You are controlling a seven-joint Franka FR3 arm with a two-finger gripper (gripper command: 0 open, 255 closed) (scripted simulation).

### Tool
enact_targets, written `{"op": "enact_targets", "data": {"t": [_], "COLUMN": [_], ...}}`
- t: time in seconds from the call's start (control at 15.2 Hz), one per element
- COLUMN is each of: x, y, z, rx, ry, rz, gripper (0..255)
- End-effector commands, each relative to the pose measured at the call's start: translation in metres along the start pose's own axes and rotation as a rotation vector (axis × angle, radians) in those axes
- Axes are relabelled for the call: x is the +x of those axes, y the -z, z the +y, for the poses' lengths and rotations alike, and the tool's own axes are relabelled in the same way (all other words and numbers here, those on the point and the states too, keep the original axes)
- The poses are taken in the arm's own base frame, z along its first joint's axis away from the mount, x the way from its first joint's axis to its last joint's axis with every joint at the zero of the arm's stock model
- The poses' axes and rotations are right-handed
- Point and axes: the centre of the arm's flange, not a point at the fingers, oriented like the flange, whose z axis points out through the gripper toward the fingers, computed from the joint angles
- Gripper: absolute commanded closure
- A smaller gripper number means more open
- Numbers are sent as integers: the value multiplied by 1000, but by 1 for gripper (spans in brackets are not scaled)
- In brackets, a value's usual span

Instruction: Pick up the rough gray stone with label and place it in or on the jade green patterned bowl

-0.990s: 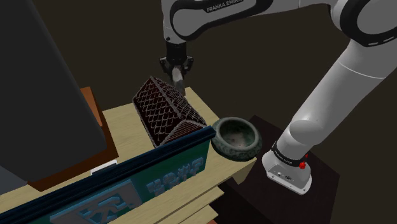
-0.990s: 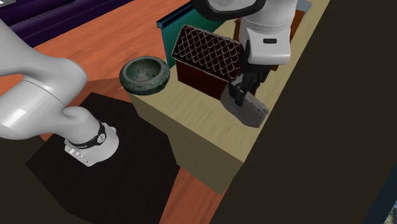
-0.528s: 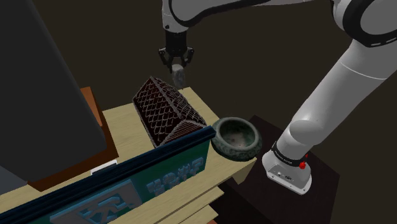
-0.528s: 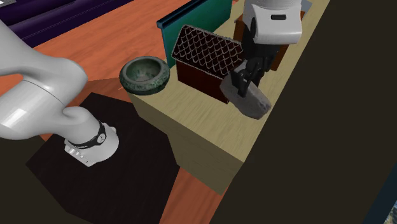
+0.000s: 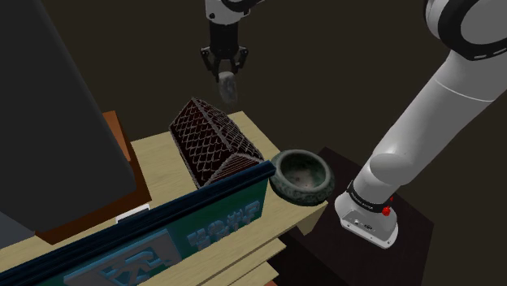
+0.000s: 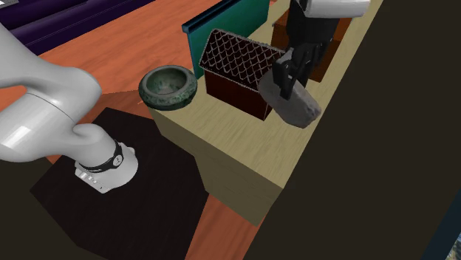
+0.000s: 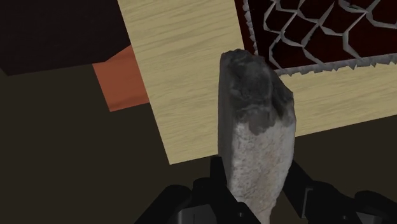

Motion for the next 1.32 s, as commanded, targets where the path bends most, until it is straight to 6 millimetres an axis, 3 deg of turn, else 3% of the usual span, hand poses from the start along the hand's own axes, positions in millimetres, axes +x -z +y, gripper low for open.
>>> {"op": "enact_targets", "data": {"t": [0.0, 0.26, 1.25], "x": [1, 2, -177], "y": [12, 29, 52], "z": [1, 1, 80], "rx": [0, 0, 0], "ry": [0, 0, 0], "rz": [0, 0, 0], "gripper": [255, 255, 255]}}
